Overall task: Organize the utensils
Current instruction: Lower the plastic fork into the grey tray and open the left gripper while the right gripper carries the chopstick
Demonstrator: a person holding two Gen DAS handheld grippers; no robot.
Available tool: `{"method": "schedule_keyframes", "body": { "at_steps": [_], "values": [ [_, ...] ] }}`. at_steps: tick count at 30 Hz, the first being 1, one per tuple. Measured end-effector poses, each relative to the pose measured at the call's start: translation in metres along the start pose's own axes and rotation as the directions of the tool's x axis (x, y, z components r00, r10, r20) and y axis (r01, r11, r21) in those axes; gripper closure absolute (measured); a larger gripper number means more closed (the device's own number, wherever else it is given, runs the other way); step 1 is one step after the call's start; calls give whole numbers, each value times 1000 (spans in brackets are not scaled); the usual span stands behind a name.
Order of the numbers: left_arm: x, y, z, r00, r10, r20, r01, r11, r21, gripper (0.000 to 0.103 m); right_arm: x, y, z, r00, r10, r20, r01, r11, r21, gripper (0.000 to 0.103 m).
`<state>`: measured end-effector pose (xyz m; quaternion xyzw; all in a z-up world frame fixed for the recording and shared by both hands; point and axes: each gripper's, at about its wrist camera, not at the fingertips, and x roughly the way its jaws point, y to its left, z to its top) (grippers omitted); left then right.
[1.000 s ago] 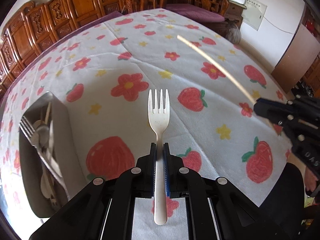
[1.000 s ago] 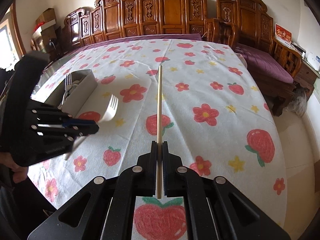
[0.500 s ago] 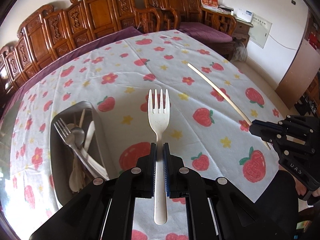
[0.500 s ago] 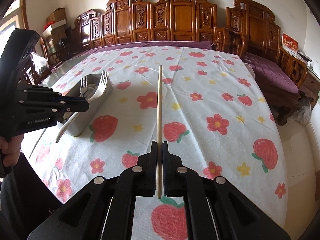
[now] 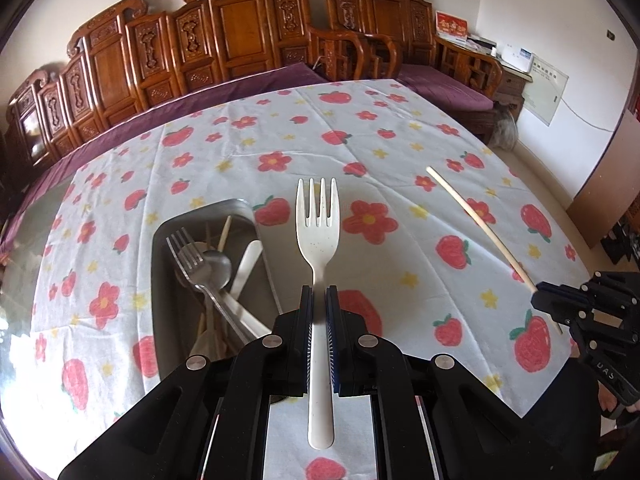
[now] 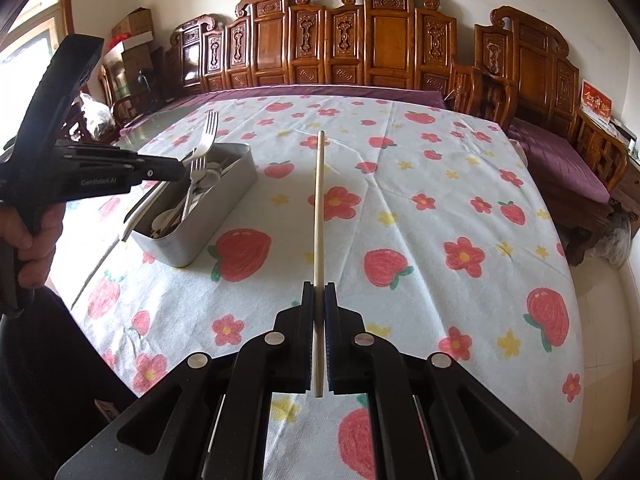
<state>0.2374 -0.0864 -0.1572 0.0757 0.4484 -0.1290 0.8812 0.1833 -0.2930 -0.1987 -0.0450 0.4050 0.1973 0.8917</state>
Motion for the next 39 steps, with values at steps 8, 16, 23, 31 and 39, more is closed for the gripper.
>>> {"method": "schedule_keyframes", "body": {
  "at_steps": [8, 16, 23, 31, 39],
  "values": [
    [19, 40, -5, 1000, 8, -19, -9, 999, -45, 97, 11, 10, 1, 1000, 5, -20, -5, 1000, -10, 97],
    [40, 73, -7, 1000, 8, -28, -11, 996, -90, 97, 32, 18, 14, 999, 2, -38, -3, 1000, -30, 97],
    [57, 96, -12, 1000, 16, -27, -19, 993, -120, 97, 53, 20, 34, 999, 15, -41, -15, 1000, -18, 97],
    [61, 107, -16, 1000, -18, -6, 16, 988, -155, 97, 73, 38, 50, 998, 39, -48, -40, 999, -23, 97],
    [39, 112, -12, 998, -17, 54, 25, 989, -144, 96, 81, 63, 65, 997, 75, -35, -76, 997, -34, 97]
  ]
}}
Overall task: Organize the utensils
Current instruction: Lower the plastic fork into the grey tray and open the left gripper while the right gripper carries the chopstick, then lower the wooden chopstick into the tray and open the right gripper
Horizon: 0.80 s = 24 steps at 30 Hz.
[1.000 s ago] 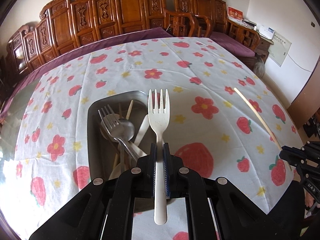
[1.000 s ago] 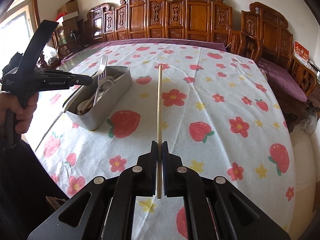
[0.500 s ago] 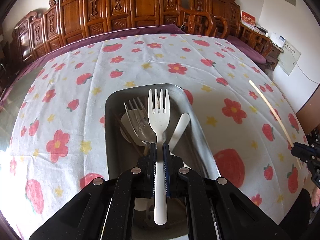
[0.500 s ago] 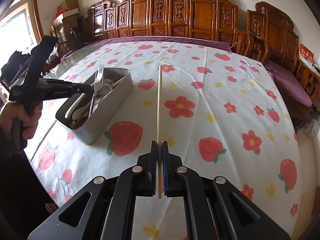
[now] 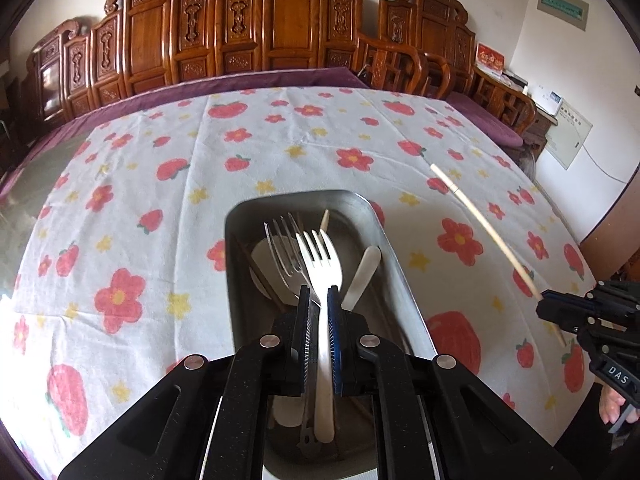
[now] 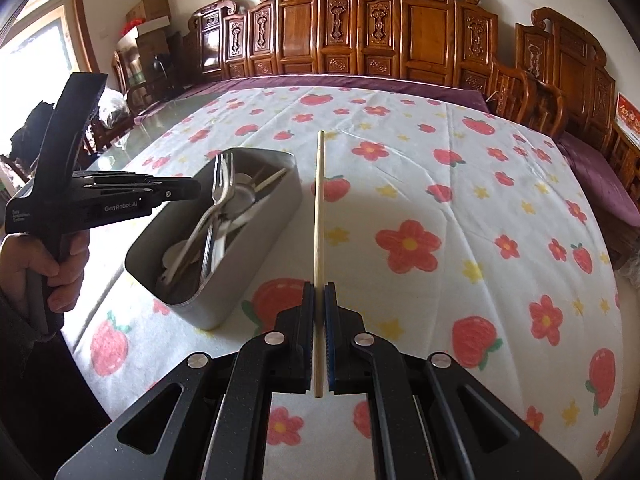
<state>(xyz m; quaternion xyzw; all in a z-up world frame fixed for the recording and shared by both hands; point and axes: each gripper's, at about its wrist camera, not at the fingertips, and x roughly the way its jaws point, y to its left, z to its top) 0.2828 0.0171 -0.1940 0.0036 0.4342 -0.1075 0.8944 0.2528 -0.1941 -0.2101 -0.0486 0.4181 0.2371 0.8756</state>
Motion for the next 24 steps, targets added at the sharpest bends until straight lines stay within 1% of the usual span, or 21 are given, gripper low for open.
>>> {"method": "schedule_keyframes", "body": {
  "at_steps": [5, 6, 7, 8, 13, 16, 21, 24],
  "values": [
    [-15, 8, 1, 999, 35, 36, -35, 999, 12, 94, 6, 18, 8, 1000, 26, -2, -26, 1000, -16, 97],
    [-17, 10, 2, 998, 45, 42, -45, 999, 15, 93, 8, 23, 10, 999, 34, -2, -34, 999, -19, 97],
    [-19, 12, 2, 998, 51, 48, -52, 999, 16, 88, 9, 26, 11, 999, 41, -3, -41, 999, -20, 97],
    [-23, 14, 2, 997, 56, 57, -57, 998, 14, 86, 10, 31, 13, 999, 48, -3, -48, 999, -23, 97],
    [-33, 28, 4, 995, 62, 75, -61, 998, -10, 85, 17, 51, 20, 997, 77, -10, -78, 996, -46, 97],
    [-39, 36, 5, 993, 77, 89, -75, 997, -24, 77, 24, 62, 25, 995, 95, -20, -96, 994, -55, 97],
    [-45, 47, 5, 991, 94, 97, -90, 995, -46, 75, 37, 77, 30, 991, 127, -39, -129, 990, -54, 97],
    [-47, 51, 5, 990, 104, 101, -99, 994, -53, 69, 48, 86, 30, 989, 137, -62, -141, 988, -57, 97]
  ]
}}
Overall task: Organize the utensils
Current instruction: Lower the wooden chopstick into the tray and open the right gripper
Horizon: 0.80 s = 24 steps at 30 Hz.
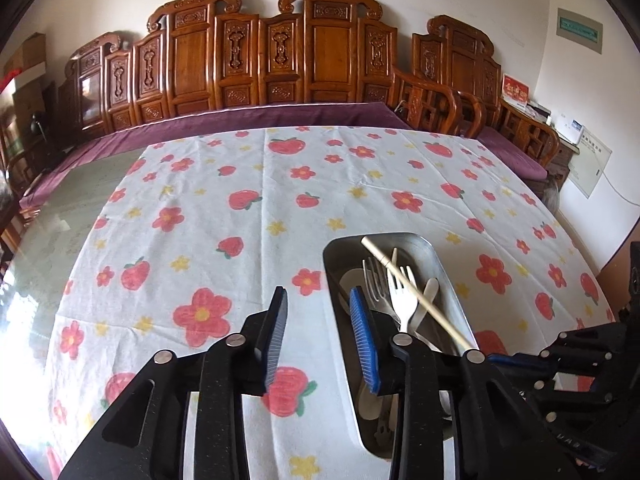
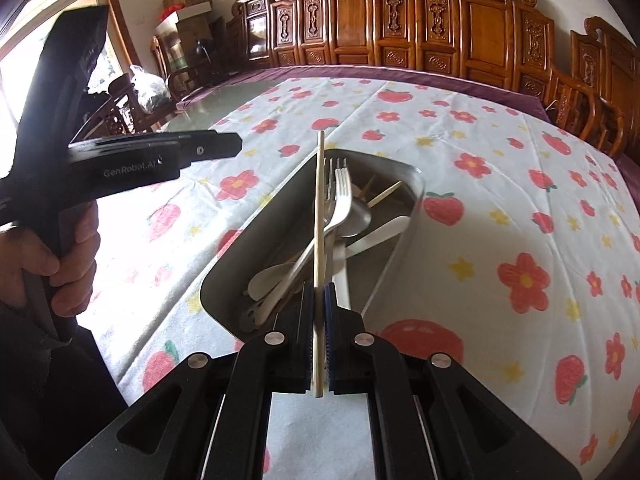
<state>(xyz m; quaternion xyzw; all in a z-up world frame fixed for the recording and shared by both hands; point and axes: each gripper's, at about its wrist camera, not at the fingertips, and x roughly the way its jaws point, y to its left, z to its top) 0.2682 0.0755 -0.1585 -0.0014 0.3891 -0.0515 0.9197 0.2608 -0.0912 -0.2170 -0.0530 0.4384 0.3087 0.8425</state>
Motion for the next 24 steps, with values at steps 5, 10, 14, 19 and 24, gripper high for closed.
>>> {"method": "schedule_keyframes", "body": {
  "at_steps": [5, 10, 14, 19, 24],
  "values": [
    [-3, 6, 1, 1000, 2, 7, -2, 1000, -12, 67, 22, 6, 3, 999, -9, -44, 9, 1000, 3, 97],
    [-2, 8, 1, 1000, 1, 7, -1, 1000, -16, 67, 34, 4, 10, 997, -26, -67, 27, 999, 20, 97],
    [-2, 8, 1, 1000, 1, 9, -1, 1000, -17, 67, 38, 3, 11, 997, -10, -78, 13, 999, 36, 97],
    [-2, 9, 0, 1000, 5, 8, -5, 1000, -12, 67, 43, 7, 7, 996, -7, -84, 9, 1000, 19, 97],
    [-1, 10, 0, 1000, 9, 7, -9, 1000, -14, 67, 46, 3, 11, 997, -8, -76, 9, 1000, 14, 96]
  ]
}}
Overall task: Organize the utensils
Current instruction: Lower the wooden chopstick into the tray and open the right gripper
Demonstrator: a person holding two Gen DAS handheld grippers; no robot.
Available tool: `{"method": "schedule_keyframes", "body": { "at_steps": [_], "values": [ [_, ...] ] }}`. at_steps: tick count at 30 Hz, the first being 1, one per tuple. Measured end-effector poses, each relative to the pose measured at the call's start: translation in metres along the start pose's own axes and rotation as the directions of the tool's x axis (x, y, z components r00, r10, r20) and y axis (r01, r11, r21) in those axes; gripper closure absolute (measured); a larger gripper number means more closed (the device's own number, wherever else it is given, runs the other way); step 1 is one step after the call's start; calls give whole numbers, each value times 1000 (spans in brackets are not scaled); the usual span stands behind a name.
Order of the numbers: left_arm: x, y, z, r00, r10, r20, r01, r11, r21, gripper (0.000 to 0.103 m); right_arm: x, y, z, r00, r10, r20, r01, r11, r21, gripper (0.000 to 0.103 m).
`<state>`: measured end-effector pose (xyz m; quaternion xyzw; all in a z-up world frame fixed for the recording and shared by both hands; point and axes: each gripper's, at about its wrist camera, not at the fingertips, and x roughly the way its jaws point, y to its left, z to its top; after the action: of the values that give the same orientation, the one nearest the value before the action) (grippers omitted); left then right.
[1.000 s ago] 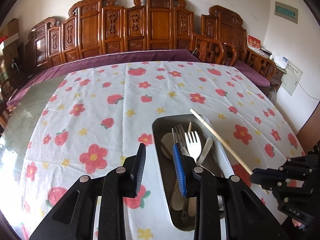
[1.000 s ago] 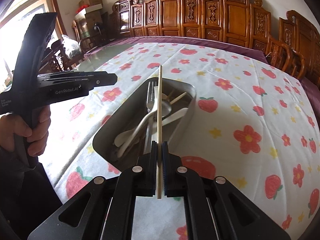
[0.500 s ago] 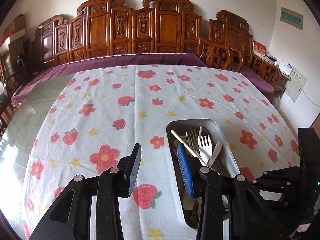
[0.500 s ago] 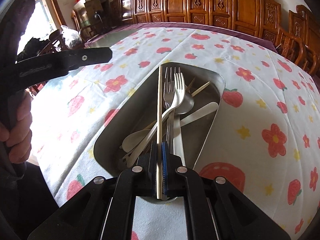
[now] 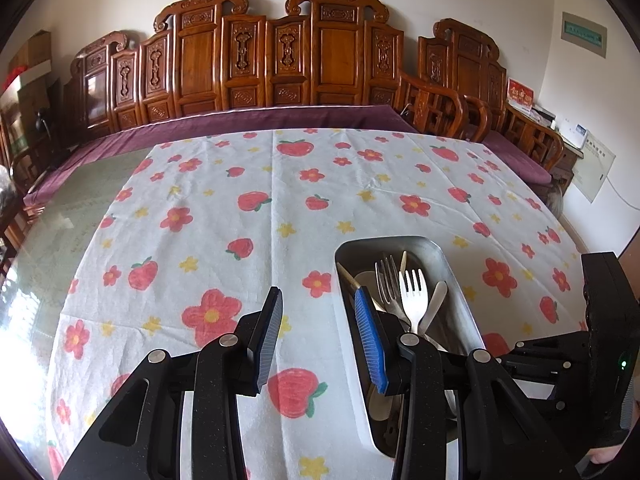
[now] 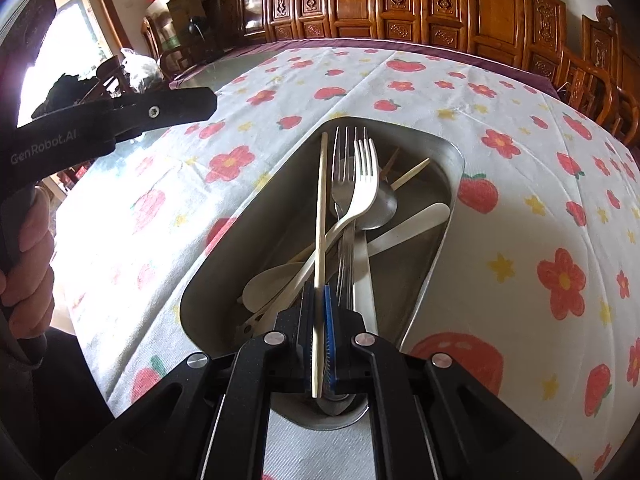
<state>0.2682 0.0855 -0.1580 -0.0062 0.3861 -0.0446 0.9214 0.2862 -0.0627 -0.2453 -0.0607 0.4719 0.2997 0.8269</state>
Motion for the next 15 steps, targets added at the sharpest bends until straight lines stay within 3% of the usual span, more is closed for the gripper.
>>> {"method": "schedule_keyframes", "body": {
  "at_steps": [15],
  "values": [
    [2, 0, -1, 1000, 4, -2, -4, 1000, 0, 67, -6, -2, 5, 998, 46, 37, -46, 999, -4, 94]
  ]
}}
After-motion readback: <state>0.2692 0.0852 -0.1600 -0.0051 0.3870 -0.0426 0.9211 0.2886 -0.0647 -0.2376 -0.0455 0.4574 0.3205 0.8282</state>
